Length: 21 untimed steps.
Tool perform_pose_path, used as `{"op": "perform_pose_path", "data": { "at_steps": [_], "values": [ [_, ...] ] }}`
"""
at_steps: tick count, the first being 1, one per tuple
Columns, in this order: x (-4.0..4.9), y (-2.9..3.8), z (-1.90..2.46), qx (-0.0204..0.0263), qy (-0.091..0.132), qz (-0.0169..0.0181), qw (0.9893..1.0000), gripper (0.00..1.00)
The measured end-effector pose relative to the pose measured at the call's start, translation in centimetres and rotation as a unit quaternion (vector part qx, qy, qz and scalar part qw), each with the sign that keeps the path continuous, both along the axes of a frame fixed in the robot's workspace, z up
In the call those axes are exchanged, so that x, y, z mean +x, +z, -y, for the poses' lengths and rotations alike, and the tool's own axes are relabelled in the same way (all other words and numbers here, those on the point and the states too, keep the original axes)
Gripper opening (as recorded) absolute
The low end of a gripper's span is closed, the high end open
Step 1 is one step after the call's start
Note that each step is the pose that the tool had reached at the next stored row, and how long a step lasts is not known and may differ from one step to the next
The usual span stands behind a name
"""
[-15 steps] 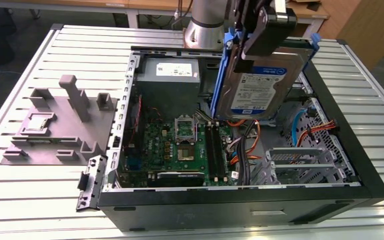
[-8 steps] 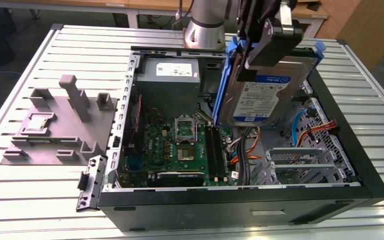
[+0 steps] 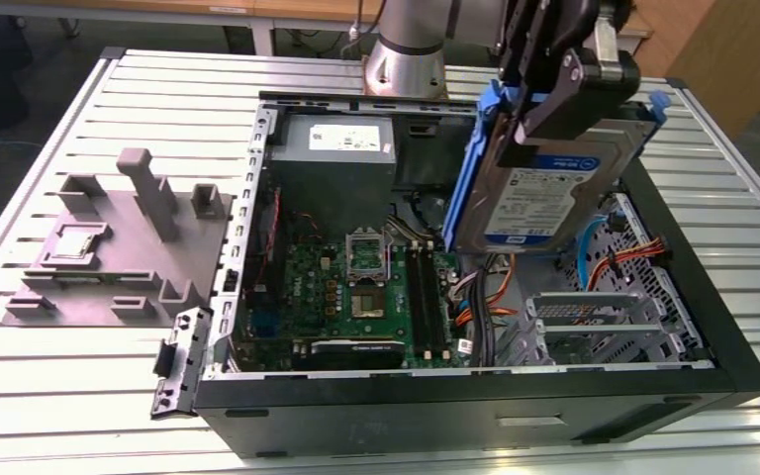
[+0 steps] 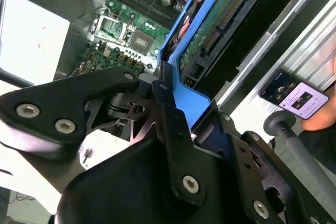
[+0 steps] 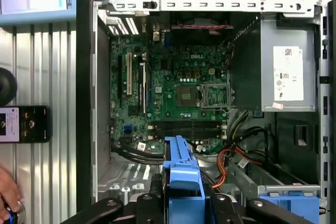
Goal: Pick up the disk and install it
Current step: 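Insert the disk into the insertion slot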
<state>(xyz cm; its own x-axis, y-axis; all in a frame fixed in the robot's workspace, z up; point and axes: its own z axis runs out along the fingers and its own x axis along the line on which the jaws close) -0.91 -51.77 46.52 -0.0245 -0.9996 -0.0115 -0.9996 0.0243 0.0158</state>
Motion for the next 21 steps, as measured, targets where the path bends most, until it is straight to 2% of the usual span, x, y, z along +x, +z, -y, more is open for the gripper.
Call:
{"op": "perform_pose_path", "data": {
  "at_steps": [5, 9, 13, 17, 21],
  "values": [
    [0.41, -0.07, 0.12, -0.0021, 0.0, 0.0, 1.0, 0.36],
    [0.49, -0.12, 0.61, -0.0067, 0.0, 0.0, 1.0, 0.36],
    [0.54, -0.18, 1.28, -0.012, 0.0, 0.0, 0.9999, 0.36],
    [0.85, -0.32, 1.92, -0.0127, 0.0, 0.0, 0.9999, 0.36],
    [1.99, -0.46, 2.11, -0.0125, 0.0, 0.0, 0.9999, 0.36]
  ]
}}
